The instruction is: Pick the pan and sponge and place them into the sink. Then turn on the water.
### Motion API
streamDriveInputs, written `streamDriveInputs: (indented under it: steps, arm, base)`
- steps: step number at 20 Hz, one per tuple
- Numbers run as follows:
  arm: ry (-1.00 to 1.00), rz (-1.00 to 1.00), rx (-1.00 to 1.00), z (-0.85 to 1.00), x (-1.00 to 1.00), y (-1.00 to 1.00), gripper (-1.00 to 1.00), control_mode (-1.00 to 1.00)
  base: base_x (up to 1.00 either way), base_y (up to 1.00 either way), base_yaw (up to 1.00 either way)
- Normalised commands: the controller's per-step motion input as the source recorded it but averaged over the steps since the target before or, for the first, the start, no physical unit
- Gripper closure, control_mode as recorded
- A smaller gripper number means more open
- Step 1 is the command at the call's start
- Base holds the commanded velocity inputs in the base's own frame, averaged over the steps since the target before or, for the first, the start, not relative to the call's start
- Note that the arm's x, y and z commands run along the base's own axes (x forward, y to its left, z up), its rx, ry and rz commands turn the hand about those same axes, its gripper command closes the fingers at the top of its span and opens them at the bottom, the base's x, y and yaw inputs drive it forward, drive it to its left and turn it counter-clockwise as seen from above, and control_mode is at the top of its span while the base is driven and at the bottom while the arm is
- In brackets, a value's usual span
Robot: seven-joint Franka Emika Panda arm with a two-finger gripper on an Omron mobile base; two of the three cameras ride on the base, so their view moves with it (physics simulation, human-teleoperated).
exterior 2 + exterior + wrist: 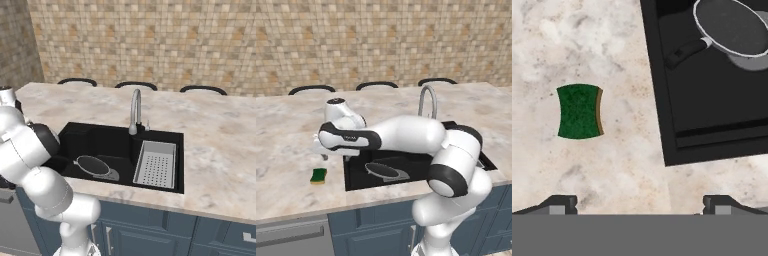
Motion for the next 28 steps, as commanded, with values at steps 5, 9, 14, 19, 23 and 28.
streamDriveInputs:
  steps: [5,9,14,19,23,28]
  arm:
    - [0.00,0.04,0.00,0.00,-0.01,0.19,-1.00,-1.00]
    - [-0.02,0.05,0.00,-0.03,0.04,0.12,-1.00,-1.00]
    - [-0.02,0.04,0.00,-0.02,0.02,0.15,-1.00,-1.00]
    - [-0.02,0.02,0.00,-0.05,0.01,0.19,-1.00,-1.00]
    - [-0.02,0.03,0.00,-0.07,0.12,0.13,-1.00,-1.00]
    - [-0.02,0.03,0.00,-0.07,0.15,0.03,-1.00,-1.00]
  base:
    - [0.00,0.00,0.00]
    - [0.00,0.00,0.00]
    - [0.00,0.00,0.00]
    - [0.00,0.00,0.00]
    - [0.00,0.00,0.00]
    - [0.00,0.00,0.00]
